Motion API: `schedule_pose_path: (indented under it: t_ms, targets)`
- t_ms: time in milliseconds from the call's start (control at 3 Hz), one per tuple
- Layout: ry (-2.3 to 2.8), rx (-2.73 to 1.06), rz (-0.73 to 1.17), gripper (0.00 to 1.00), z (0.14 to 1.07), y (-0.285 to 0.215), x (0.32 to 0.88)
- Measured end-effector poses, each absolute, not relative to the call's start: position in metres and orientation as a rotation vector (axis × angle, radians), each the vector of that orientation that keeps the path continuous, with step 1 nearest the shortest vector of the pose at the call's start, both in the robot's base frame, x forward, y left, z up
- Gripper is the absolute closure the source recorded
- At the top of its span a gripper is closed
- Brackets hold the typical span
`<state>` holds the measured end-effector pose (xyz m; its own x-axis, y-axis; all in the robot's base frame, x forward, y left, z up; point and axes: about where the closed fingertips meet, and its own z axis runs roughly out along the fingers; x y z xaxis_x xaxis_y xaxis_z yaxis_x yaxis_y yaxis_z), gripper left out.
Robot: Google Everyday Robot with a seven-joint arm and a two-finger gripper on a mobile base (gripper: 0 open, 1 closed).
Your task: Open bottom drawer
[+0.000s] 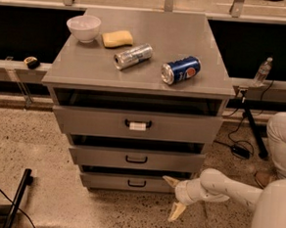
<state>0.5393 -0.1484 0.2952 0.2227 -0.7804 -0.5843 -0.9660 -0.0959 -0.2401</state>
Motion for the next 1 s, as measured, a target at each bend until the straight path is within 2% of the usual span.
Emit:
schedule_pose_path:
  t_ms: [1000]
  targets:
    - [1.578, -1.93, 0.413, 0.0, 0.227, -0.143, 0.584]
